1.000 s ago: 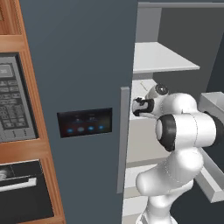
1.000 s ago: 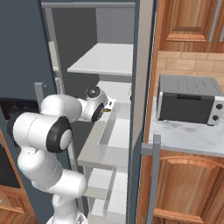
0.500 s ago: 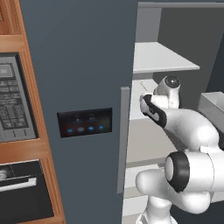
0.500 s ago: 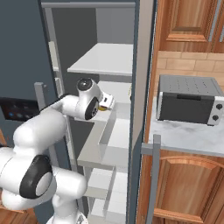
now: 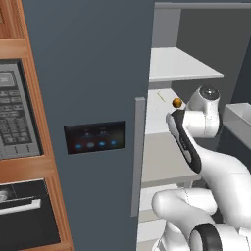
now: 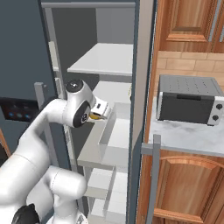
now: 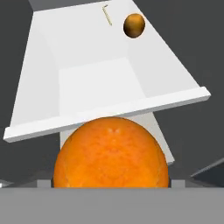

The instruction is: Pick the orange and mango from the fridge and place them on the plate next to the blender to make a fruit smoothie.

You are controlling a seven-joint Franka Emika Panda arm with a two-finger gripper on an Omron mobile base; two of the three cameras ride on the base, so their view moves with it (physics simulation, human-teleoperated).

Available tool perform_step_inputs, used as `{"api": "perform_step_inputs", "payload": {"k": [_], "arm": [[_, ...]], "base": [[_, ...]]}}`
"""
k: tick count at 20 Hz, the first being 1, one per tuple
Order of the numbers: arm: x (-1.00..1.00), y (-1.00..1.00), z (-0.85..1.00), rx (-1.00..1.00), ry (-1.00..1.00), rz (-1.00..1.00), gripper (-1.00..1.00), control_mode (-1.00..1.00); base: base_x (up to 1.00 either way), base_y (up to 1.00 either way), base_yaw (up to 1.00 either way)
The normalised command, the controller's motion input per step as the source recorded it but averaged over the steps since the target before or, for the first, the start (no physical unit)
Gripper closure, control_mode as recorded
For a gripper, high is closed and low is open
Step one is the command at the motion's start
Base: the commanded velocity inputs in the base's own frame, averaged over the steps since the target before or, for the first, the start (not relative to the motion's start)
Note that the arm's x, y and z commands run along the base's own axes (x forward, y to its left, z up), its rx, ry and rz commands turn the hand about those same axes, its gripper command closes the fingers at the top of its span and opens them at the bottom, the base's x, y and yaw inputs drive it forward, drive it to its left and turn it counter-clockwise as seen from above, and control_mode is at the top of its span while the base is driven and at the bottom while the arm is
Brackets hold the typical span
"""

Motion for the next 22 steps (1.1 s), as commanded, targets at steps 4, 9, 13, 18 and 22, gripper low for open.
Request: {"api": "perform_step_inputs", "payload": {"k": [4, 9, 13, 18, 22], "arm": [[-1.0, 0.05, 0.0, 0.0, 0.03, 0.0, 1.0, -1.0], [-0.91, 0.4, -0.02, 0.0, 0.0, 0.0, 1.0, -1.0], [-0.64, 0.37, -0.11, -0.01, 0.0, 0.0, 1.0, -1.0], [-0.19, 0.11, -0.06, 0.0, 0.0, 0.01, 1.0, 1.0], [0.0, 0.0, 0.0, 0.0, 0.0, 0.0, 1.0, 1.0]], "base": [[0.0, 0.0, 0.0], [0.0, 0.0, 0.0], [0.0, 0.0, 0.0], [-0.25, 0.52, -0.01], [-0.65, 0.77, -0.1]]}}
